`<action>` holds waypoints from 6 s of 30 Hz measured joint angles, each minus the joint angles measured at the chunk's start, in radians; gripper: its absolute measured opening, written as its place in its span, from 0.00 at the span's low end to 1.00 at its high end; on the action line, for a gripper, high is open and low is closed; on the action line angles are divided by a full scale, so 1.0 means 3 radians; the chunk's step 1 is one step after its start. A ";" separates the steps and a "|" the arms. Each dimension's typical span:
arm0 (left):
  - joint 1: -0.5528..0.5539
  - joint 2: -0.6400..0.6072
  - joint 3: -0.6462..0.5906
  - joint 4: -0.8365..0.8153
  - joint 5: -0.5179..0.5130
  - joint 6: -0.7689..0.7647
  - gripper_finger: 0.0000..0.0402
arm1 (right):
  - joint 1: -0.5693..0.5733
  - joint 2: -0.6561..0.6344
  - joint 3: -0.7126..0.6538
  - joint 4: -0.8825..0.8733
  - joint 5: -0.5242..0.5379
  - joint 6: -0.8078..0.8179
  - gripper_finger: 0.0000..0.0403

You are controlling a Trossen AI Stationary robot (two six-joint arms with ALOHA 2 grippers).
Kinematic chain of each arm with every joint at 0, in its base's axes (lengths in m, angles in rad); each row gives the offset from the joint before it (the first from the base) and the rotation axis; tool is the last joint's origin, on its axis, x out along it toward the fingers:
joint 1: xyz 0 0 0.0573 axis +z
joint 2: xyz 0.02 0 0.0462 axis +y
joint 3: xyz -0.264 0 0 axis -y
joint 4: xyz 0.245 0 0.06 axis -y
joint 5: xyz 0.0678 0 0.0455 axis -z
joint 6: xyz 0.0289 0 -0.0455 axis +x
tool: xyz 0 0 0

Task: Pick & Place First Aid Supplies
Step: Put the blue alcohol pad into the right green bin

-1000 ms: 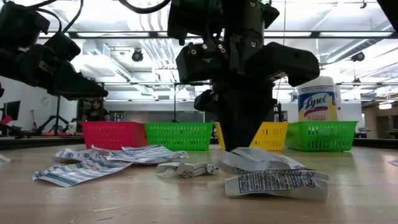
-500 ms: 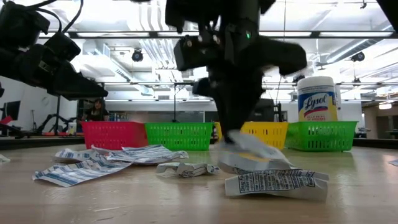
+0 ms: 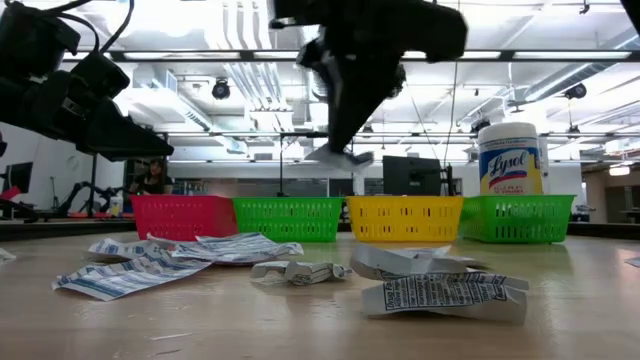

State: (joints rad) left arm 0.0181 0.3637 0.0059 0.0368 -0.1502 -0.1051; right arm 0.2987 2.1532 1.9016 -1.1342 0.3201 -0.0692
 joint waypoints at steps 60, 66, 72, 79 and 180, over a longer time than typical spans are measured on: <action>0.0000 0.0000 0.0000 0.0016 -0.0003 -0.0024 0.28 | -0.1204 -0.2966 -0.3186 0.0115 0.0558 0.5093 0.02; 0.0000 0.0000 0.0000 0.0018 -0.0003 -0.0023 0.28 | -0.1305 -0.2863 -0.3350 0.0166 0.0298 0.5102 0.02; 0.0000 -0.0001 0.0000 0.0019 -0.0003 -0.0025 0.28 | -0.1379 -0.2769 -0.3456 0.0321 0.0216 0.5041 0.02; 0.0000 0.0000 0.0000 0.0020 -0.0003 -0.0025 0.28 | -0.1457 -0.2650 -0.3511 0.0517 0.0185 0.4906 0.02; -0.0001 0.0000 0.0000 -0.0009 0.0005 -0.0025 0.28 | 0.0184 -0.1867 -0.2628 0.2554 -0.1358 0.0514 0.32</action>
State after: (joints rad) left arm 0.0178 0.3637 0.0059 0.0342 -0.1486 -0.1127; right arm 0.3538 1.5932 1.1133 -0.3680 -0.0872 0.0852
